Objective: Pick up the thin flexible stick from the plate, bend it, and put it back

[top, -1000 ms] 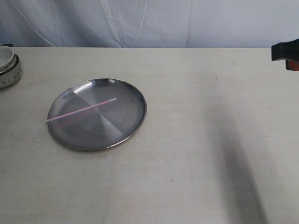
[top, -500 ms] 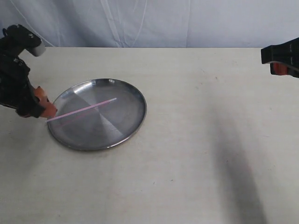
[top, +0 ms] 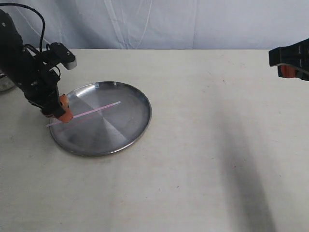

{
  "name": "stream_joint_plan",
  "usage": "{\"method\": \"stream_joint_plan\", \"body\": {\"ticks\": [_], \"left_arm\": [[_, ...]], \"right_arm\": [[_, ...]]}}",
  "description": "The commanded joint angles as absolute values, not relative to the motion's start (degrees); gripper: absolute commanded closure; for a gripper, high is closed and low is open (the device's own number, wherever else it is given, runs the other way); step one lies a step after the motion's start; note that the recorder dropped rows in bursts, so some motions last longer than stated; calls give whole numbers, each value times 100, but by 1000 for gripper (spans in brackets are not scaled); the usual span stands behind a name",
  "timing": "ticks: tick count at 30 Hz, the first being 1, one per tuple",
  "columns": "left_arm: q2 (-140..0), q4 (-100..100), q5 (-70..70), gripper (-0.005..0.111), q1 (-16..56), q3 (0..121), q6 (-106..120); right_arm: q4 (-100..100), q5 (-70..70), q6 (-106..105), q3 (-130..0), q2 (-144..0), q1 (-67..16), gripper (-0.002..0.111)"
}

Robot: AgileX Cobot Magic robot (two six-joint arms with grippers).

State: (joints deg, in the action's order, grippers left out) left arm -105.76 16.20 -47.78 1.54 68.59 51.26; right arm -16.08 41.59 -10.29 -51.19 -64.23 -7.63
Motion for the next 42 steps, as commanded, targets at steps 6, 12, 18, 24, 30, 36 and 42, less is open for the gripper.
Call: {"method": "stream_joint_plan", "body": {"ticks": [6, 12, 18, 24, 30, 36, 42], "left_arm": [[-11178, 1290, -4177, 44, 183, 6914, 5160], [-11509, 1339, -4131, 44, 183, 6927, 5208], [-11566, 1518, -4150, 44, 183, 6936, 5279], [-11566, 1551, -4383, 68, 183, 6949, 5279], [-11566, 1740, -4565, 103, 183, 6949, 5279], [-11566, 2076, -4795, 107, 183, 6949, 5247], [-11310, 2702, -4895, 107, 183, 6949, 5247]], "right_arm": [[-1615, 4158, -1062, -5169, -6421, -743, 109], [-1615, 4147, -1062, -5169, -6458, -743, 109], [-1615, 4147, -1062, -5169, -6598, -743, 109], [-1615, 4147, -1062, -5169, -6656, -743, 109], [-1626, 4147, -1062, -5169, -6654, -743, 109], [-1643, 4162, -1062, -5169, -6654, -743, 109], [-1829, 4152, -1062, -5169, -6654, -743, 109]]}}
